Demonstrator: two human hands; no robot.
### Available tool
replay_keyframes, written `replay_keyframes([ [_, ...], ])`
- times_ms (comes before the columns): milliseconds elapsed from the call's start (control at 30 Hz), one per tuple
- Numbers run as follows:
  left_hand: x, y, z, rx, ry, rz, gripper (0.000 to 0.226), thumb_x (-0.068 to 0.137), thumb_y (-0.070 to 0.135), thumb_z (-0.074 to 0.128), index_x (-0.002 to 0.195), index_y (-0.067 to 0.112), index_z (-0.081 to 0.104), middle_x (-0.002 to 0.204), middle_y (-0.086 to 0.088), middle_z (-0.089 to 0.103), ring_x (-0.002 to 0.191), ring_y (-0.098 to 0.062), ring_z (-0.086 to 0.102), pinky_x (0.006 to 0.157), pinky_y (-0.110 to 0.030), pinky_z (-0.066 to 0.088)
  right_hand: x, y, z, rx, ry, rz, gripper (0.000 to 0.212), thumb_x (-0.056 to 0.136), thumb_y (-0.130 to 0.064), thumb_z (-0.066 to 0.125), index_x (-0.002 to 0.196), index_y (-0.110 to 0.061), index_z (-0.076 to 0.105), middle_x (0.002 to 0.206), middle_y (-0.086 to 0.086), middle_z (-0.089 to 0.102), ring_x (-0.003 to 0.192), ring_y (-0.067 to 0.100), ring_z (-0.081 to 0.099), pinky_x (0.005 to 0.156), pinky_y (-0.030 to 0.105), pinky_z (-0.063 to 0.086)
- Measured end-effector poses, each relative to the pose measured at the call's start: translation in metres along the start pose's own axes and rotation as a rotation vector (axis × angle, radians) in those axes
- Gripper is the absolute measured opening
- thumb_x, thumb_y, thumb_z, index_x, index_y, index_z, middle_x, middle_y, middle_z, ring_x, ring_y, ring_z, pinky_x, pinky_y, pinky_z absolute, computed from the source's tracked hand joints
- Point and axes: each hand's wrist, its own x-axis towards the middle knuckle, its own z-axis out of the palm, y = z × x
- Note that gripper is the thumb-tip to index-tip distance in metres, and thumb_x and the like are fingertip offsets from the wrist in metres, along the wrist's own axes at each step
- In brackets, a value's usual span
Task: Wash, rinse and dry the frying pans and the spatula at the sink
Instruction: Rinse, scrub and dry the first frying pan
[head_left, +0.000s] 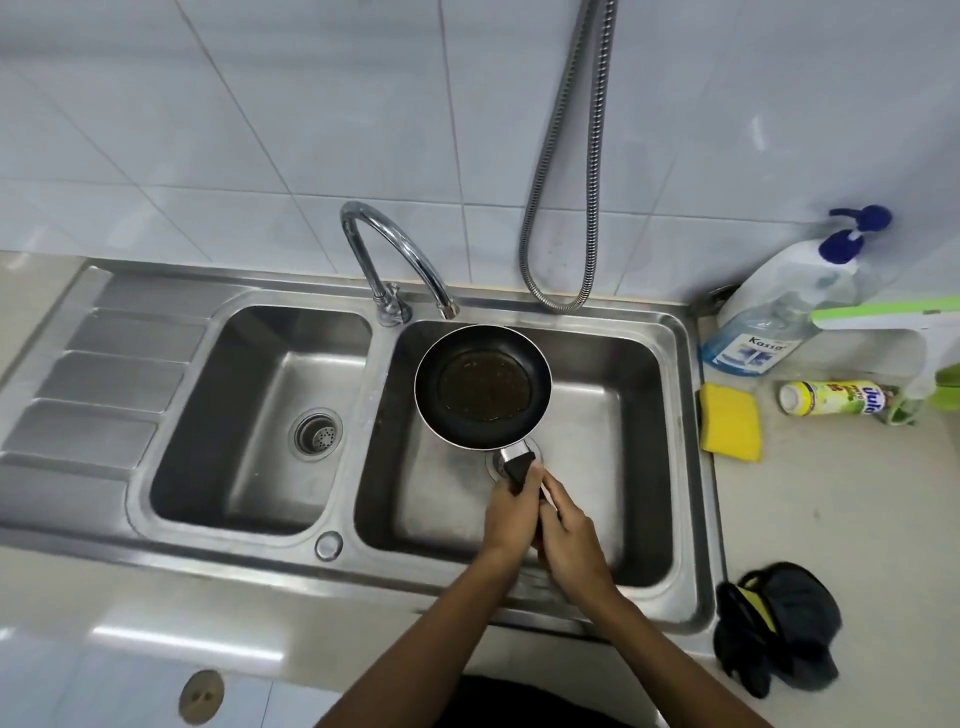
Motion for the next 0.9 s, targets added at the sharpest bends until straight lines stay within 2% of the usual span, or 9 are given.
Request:
replay_keyframes([
  [100, 0.003, 0.007, 0.004, -0.244, -0.094, -0.173, 0.035, 0.099, 0.044, 0.064, 0.097, 0.01, 0.072, 0.084, -0.006, 0.076, 0.084, -0.023, 0.074, 0.073, -0.035, 0.058, -0.004, -0.003, -0.004, 0.015, -0.01, 0.012, 0.048, 0.107, -0.019, 0.038, 0.148, -0.043, 0.045, 0.126, -0.009, 0.066, 0.106, 0.0, 0.064, 0.094, 0.021, 0.052],
  [167, -0.001, 0.008, 0.004, -0.349, -0.145, -0.194, 0.036, 0.099, 0.042, 0.066, 0.1, 0.007, 0.072, 0.085, -0.009, 0.075, 0.08, -0.023, 0.073, 0.07, -0.035, 0.056, -0.005, -0.006, -0.009, 0.003, -0.051, -0.008, 0.049, 0.107, -0.021, 0.038, 0.147, -0.049, 0.041, 0.123, -0.013, 0.065, 0.101, -0.004, 0.063, 0.09, 0.019, 0.052],
  [233, -0.001, 0.006, 0.001, -0.448, -0.218, -0.169, 0.037, 0.101, 0.038, 0.064, 0.109, 0.003, 0.072, 0.096, -0.014, 0.076, 0.088, -0.024, 0.074, 0.074, -0.032, 0.059, -0.003, -0.011, -0.014, -0.117, -0.096, -0.067, 0.044, 0.107, -0.031, 0.037, 0.138, -0.061, 0.037, 0.108, -0.015, 0.065, 0.084, -0.003, 0.063, 0.076, 0.016, 0.051],
  [300, 0.002, 0.004, 0.002, -0.558, -0.265, -0.164, 0.039, 0.102, 0.032, 0.062, 0.119, -0.002, 0.069, 0.112, -0.021, 0.076, 0.1, -0.027, 0.074, 0.082, -0.033, 0.06, 0.004, -0.015, -0.031, -0.327, -0.06, -0.144, 0.035, 0.105, -0.044, 0.038, 0.137, -0.057, 0.042, 0.111, -0.011, 0.061, 0.094, 0.004, 0.062, 0.083, 0.026, 0.053],
  [400, 0.007, -0.003, 0.004, -0.577, -0.258, -0.176, 0.032, 0.104, 0.029, 0.058, 0.118, 0.001, 0.067, 0.124, -0.018, 0.073, 0.112, -0.023, 0.071, 0.081, -0.032, 0.056, 0.03, -0.011, -0.08, -0.59, 0.214, -0.233, 0.042, 0.1, -0.042, 0.051, 0.14, -0.03, 0.051, 0.123, 0.006, 0.054, 0.115, 0.027, 0.053, 0.096, 0.042, 0.049],
  [533, 0.011, -0.011, -0.003, -0.481, -0.287, -0.16, 0.032, 0.104, 0.031, 0.057, 0.113, 0.002, 0.066, 0.121, -0.016, 0.075, 0.116, -0.025, 0.071, 0.074, -0.029, 0.061, 0.075, -0.009, -0.166, -0.895, 0.646, -0.289, 0.044, 0.089, -0.034, 0.052, 0.124, -0.007, 0.062, 0.112, 0.024, 0.057, 0.098, 0.044, 0.054, 0.087, 0.049, 0.048],
  [667, 0.001, -0.007, -0.004, -0.398, -0.31, -0.163, 0.03, 0.103, 0.034, 0.058, 0.104, 0.005, 0.066, 0.109, -0.007, 0.079, 0.096, -0.022, 0.078, 0.061, -0.026, 0.06, 0.1, 0.003, -0.21, -0.969, 0.6, -0.037, 0.054, 0.087, -0.041, 0.067, 0.127, -0.007, 0.058, 0.124, 0.028, 0.054, 0.108, 0.049, 0.051, 0.087, 0.055, 0.049],
  [767, -0.006, -0.001, -0.005, -0.34, -0.28, -0.13, 0.031, 0.103, 0.035, 0.06, 0.104, 0.004, 0.065, 0.08, -0.002, 0.074, 0.057, -0.013, 0.062, 0.048, -0.025, 0.05, 0.101, 0.01, -0.217, -0.882, 0.444, 0.151, 0.065, 0.089, -0.05, 0.065, 0.143, -0.02, 0.045, 0.132, 0.025, 0.05, 0.117, 0.048, 0.047, 0.093, 0.053, 0.046],
  [900, -0.006, -0.001, -0.014, -0.28, -0.22, -0.078, 0.036, 0.103, 0.04, 0.059, 0.103, 0.004, 0.062, 0.061, 0.001, 0.048, 0.044, -0.01, 0.038, 0.041, -0.024, 0.038, 0.088, -0.007, -0.206, -0.708, 0.598, 0.042, 0.06, 0.084, -0.038, 0.07, 0.139, -0.023, 0.05, 0.121, 0.023, 0.057, 0.109, 0.045, 0.052, 0.088, 0.048, 0.047],
])
